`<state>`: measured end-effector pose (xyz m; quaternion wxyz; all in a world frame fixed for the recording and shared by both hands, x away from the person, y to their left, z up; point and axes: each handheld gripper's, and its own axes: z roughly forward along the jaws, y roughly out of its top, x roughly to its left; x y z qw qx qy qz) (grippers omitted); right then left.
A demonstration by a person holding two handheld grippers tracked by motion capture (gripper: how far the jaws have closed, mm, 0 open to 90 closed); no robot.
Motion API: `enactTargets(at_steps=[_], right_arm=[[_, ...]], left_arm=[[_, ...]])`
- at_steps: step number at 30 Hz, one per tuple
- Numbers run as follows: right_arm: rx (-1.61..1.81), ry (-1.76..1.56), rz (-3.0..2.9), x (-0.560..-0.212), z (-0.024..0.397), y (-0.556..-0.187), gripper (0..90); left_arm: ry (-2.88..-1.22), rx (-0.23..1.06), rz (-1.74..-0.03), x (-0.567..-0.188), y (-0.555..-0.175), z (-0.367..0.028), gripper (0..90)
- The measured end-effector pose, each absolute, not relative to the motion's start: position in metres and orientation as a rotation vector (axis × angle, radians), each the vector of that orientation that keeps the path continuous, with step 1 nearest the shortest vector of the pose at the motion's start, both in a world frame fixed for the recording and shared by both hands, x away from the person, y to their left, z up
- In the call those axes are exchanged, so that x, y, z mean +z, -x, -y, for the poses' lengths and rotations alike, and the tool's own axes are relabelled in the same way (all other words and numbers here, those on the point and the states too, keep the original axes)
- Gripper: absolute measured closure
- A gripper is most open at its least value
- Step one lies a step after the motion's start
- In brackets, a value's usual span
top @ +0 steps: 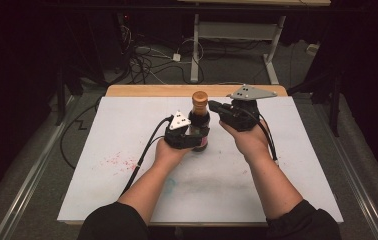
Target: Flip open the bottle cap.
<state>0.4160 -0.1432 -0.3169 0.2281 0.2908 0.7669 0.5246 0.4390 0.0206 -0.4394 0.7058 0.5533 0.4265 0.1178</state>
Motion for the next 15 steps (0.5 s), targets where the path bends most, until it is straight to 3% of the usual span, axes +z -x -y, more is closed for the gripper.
enactTargets(at_steps=[8, 9, 10, 11, 15], right_arm=[[1.404, -0.801, -2.137, -0.3115, 0.1402, -0.4175, 90.0], [1.4, -0.799, -2.14, -0.311, 0.14, -0.4176, 90.0], [1.398, -0.8, -2.141, -0.3107, 0.1397, -0.4175, 90.0], [1.392, -0.803, -2.144, -0.3104, 0.1394, -0.4175, 90.0], [1.37, -0.802, -2.156, -0.3106, 0.1379, -0.419, 90.0]], left_arm=[[-1.231, 0.266, -0.945, -0.4396, -0.4388, -0.0206, 28.8], [-1.38, 0.298, -0.894, -0.442, -0.4385, -0.0298, 28.8], [-1.386, 0.298, -0.894, -0.4421, -0.4382, -0.0301, 28.8], [-1.23, 0.268, -0.944, -0.4398, -0.4384, -0.0204, 28.8], [-1.23, 0.268, -0.944, -0.4398, -0.4382, -0.0204, 28.8]])
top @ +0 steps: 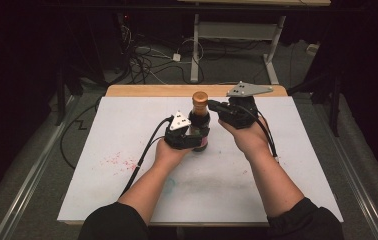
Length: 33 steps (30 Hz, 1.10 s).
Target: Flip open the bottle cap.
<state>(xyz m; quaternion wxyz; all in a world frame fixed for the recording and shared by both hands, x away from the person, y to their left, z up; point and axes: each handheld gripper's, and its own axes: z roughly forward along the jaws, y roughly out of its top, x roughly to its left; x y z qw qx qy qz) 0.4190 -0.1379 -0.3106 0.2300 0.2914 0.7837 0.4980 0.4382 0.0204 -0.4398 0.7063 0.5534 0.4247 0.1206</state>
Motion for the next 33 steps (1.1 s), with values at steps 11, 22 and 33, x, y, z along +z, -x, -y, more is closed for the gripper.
enactTargets(at_steps=[11, 22, 33], right_arm=[[1.343, -0.798, -2.172, -0.306, 0.136, -0.42, 90.0], [1.298, -0.798, -2.195, -0.301, 0.133, -0.421, 90.0], [1.28, -0.789, -2.196, -0.3, 0.13, -0.419, 90.0]], left_arm=[[-1.384, 0.31, -0.886, -0.443, -0.438, -0.03, 29.1], [-1.228, 0.277, -0.939, -0.441, -0.439, -0.02, 29.7], [-1.228, 0.28, -0.941, -0.441, -0.439, -0.02, 29.8]])
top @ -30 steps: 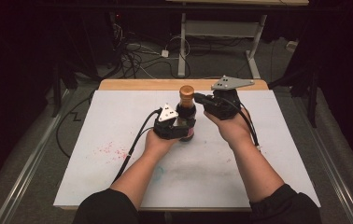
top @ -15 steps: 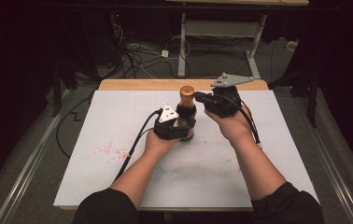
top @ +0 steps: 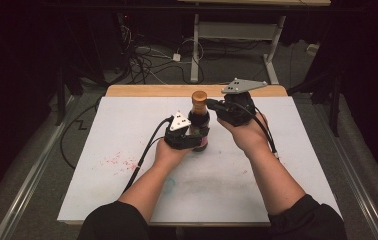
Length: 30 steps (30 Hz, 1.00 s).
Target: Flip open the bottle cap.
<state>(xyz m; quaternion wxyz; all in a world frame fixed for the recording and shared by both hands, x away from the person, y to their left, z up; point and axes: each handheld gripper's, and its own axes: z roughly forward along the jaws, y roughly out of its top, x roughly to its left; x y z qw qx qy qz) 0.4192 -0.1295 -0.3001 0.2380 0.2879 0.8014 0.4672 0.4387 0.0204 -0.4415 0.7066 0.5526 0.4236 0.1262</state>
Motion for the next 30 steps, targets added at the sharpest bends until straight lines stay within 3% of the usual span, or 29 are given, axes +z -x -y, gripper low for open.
enactTargets(at_steps=[21, 23, 24, 25, 26, 30], right_arm=[[1.271, -0.801, -2.189, -0.297, 0.129, -0.42, 90.0], [1.463, -0.785, -2.115, -0.285, 0.13, -0.417, 90.0], [1.471, -0.738, -2.069, -0.272, 0.125, -0.41, 90.0], [1.424, -0.672, -2.04, -0.261, 0.119, -0.404, 90.0], [1.424, -0.656, -2.052, -0.255, 0.117, -0.403, 90.0], [1.423, -0.734, -2.068, -0.261, 0.129, -0.407, 90.0]], left_arm=[[-1.219, 0.281, -0.933, -0.443, -0.439, -0.021, 30.7], [-1.144, 0.275, -0.935, -0.442, -0.436, -0.011, 30.7], [-1.248, 0.314, -0.898, -0.443, -0.435, -0.014, 30.5], [-1.179, 0.294, -0.945, -0.44, -0.436, -0.01, 30.3], [-1.25, 0.305, -0.927, -0.441, -0.436, -0.016, 30.1], [-1.236, 0.279, -0.923, -0.442, -0.436, -0.022, 29.6]])
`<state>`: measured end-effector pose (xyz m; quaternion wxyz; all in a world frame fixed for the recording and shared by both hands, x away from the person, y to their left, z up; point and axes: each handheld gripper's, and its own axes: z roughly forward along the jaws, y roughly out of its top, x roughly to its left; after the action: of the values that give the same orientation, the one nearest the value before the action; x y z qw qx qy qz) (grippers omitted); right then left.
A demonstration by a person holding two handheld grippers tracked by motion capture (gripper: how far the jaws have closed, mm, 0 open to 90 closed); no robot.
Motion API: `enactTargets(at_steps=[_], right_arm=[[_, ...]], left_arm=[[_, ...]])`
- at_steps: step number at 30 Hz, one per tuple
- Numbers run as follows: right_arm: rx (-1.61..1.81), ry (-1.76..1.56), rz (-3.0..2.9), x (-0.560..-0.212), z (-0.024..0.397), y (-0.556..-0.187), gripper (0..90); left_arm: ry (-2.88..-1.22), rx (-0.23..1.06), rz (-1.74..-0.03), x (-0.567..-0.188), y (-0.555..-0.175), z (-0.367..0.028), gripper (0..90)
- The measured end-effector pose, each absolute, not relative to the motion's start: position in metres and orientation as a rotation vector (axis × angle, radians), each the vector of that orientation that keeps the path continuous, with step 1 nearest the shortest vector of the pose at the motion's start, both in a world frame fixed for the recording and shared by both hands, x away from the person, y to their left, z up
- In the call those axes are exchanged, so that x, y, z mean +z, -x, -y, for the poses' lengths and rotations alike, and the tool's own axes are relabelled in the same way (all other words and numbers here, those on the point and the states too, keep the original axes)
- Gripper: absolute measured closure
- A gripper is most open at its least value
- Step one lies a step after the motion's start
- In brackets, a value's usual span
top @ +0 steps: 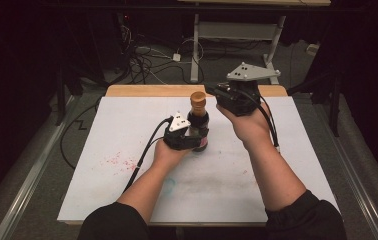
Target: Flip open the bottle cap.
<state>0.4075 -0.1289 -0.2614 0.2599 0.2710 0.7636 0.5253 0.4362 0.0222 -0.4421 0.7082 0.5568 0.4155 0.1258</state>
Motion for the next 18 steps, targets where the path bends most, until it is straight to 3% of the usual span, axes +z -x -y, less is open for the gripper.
enactTargets(at_steps=[18], right_arm=[[1.296, -0.789, -2.198, -0.301, 0.138, -0.414, 90.0]], left_arm=[[-1.23, 0.29, -0.918, -0.444, -0.437, -0.02, 29.3]])
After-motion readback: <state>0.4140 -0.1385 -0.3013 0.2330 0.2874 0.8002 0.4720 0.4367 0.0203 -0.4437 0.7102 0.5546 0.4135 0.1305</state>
